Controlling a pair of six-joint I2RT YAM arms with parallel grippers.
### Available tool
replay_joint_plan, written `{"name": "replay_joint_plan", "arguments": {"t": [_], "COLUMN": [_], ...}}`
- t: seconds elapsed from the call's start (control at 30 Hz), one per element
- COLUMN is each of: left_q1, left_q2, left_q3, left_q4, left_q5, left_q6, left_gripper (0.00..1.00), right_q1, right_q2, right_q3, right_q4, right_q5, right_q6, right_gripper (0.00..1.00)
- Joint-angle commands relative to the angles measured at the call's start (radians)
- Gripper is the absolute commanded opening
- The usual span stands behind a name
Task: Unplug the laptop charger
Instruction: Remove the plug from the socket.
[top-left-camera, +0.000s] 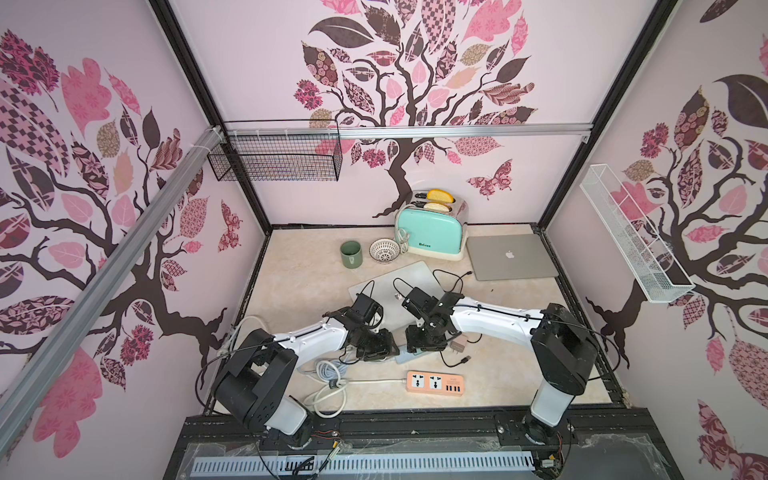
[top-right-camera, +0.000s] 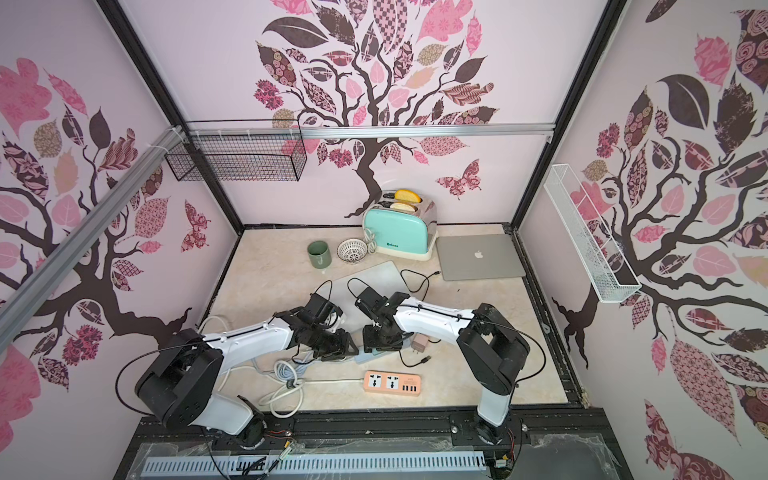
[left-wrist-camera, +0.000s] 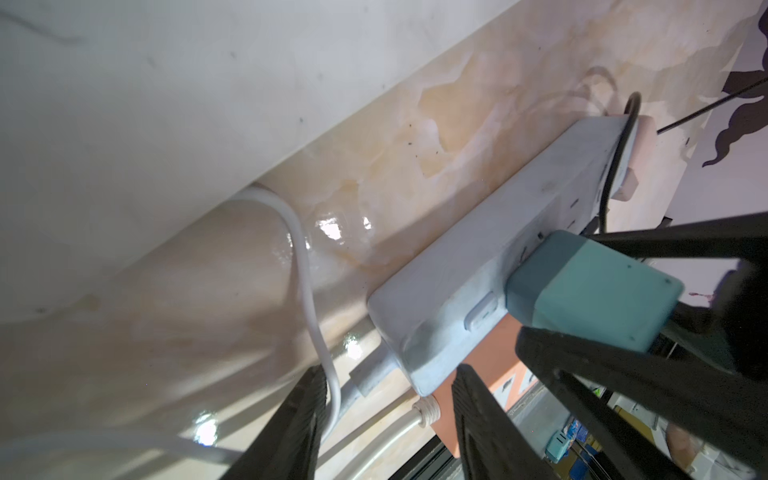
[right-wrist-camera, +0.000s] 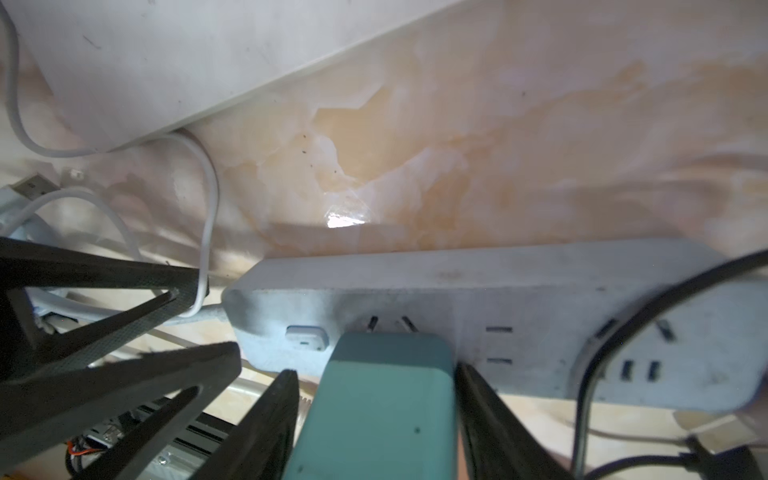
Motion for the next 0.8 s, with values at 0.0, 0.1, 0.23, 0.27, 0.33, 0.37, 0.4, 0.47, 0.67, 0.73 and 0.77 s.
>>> {"name": "replay_joint_plan", "arguments": {"t": [0.0,0.1,0.23,0.27,0.33,0.37,0.4,0.47,0.67,0.73,0.77], "left_q1": [-0.006,-0.016,-0.035,-0.039,-0.043,-0.044,-0.047,-0.052,-0.060,-0.062,-0.062], "left_q2": [0.018,0.027,0.042,0.048,0.054,0.057,0.059,0.063,0.084,0.092,0.096], "left_q3": [0.015,0.021,0.034,0.035,0.032,0.031,0.030,0.028,0.016,0.009,0.006], "left_q4": [0.011,-0.018,-0.058,-0.065,-0.071,-0.073,-0.075,-0.081,-0.093,-0.097,-0.100], "left_q5": [-0.027,-0.064,-0.131,-0.142,-0.155,-0.162,-0.167,-0.177,-0.196,-0.201,-0.205], "left_q6": [0.007,0.020,0.040,0.044,0.047,0.048,0.048,0.051,0.051,0.051,0.050], "left_gripper": [0.51,0.51,0.50,0.50,0.49,0.49,0.49,0.48,0.47,0.47,0.46], "right_q1": [0.005,0.007,0.010,0.011,0.010,0.010,0.010,0.010,0.011,0.011,0.010], "right_q2": [0.021,0.028,0.024,0.021,0.015,0.012,0.008,0.001,-0.041,-0.056,-0.061], "right_q3": [0.025,0.031,0.021,0.019,0.016,0.018,0.021,0.034,0.071,0.074,0.074], "right_q4": [-0.018,-0.020,-0.014,-0.012,-0.007,-0.003,-0.001,-0.002,0.008,0.015,0.015], "right_q5": [0.027,0.025,0.028,0.030,0.033,0.035,0.035,0.037,0.041,0.041,0.043], "right_q6": [-0.017,-0.019,-0.023,-0.023,-0.023,-0.021,-0.020,-0.019,-0.021,-0.023,-0.021], "right_gripper": [0.59,0.56,0.49,0.47,0.45,0.44,0.43,0.41,0.40,0.40,0.41]}}
